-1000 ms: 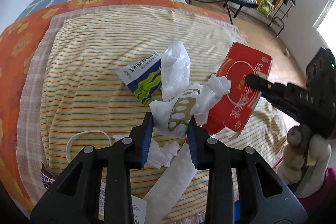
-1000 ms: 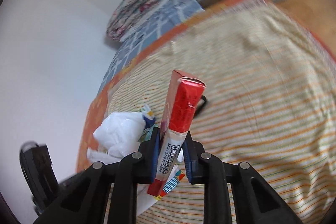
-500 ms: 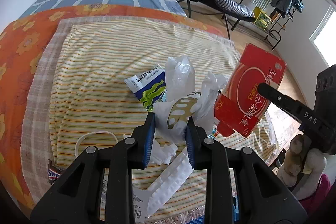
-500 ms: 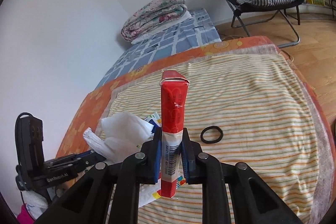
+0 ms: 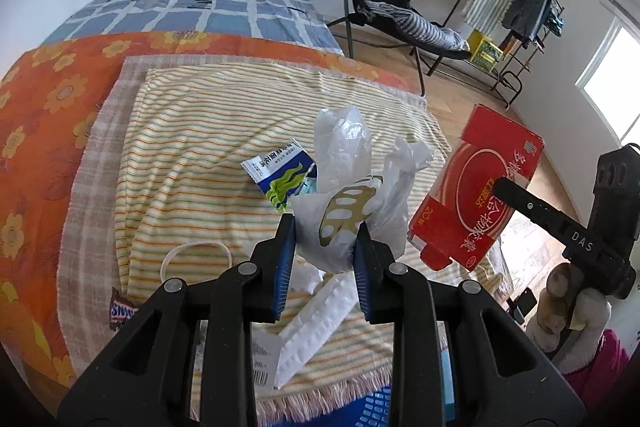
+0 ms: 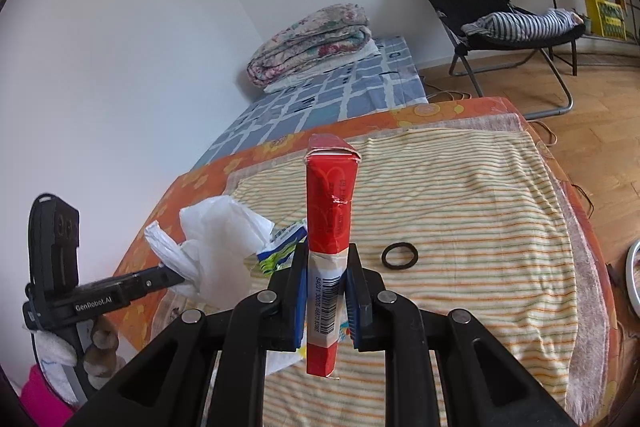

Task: Collect trash
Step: 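Carry tissues and red box down over the blue basket with both tools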

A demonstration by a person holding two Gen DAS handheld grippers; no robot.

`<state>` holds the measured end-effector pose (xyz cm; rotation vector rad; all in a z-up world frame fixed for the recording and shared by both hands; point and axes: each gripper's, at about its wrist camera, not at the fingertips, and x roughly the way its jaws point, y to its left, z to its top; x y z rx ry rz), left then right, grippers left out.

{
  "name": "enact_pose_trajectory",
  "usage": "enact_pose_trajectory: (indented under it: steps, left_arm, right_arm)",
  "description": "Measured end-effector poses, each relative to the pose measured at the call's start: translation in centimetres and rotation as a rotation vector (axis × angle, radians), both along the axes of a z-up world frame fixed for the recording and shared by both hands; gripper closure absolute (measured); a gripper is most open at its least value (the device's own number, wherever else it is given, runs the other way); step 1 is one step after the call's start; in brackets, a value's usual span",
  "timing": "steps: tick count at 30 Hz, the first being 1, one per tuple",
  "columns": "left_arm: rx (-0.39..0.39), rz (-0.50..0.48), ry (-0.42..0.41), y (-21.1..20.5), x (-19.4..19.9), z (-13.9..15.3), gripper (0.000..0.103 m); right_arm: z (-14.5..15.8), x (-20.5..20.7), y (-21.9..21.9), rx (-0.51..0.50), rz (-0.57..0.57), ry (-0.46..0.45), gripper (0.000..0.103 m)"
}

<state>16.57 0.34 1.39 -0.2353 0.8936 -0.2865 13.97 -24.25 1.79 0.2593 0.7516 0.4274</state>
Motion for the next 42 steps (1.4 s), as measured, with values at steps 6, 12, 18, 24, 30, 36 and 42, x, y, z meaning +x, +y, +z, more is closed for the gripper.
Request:
enact_pose_trajectory:
  steps: [6, 12, 18, 24, 30, 36, 42]
  left_arm:
    - [0.024, -0.044, -0.012, -0.6, -3.2, 0.5, 0.076]
    - [0.084, -0.088, -0.026, -1.8, -6.8, 0.5, 0.076]
    - [0.079, -0.115, 0.000, -2.0, -10.7, -0.9, 0.076]
    - [0.058, -0.139, 0.041, -2.3, -14.6, -2.8, 0.076]
    - [0.091, -0.165, 0.081, -3.1, -17.4, -5.1, 0.076]
    - [0.104, -0.180, 0.148, -3.1, -18.6, -7.6, 0.076]
    - [0.131, -0.190, 0.197, -3.1, -19.0, -9.5, 0.076]
  right_arm:
    - [0.7, -2.9, 0.3, -0.044, 0.034, -0.018, 0.088]
    - [0.6, -6.3, 0.4, -0.076, 0.065, -0.028, 0.088]
    - [-0.5, -10.3, 0.5, -0.100, 0.100, -0.018, 0.088]
    - [-1.7, -13.9, 0.7, -0.112, 0.132, 0.000, 0.088]
    - [-3.8, -16.3, 1.1, -0.151, 0.162, 0.037, 0.088]
    - [-6.1, -17.8, 1.3, -0.177, 0.179, 0.085, 0.088]
    - [-7.9, -18.4, 1.4, -0.191, 0.191, 0.131, 0.088]
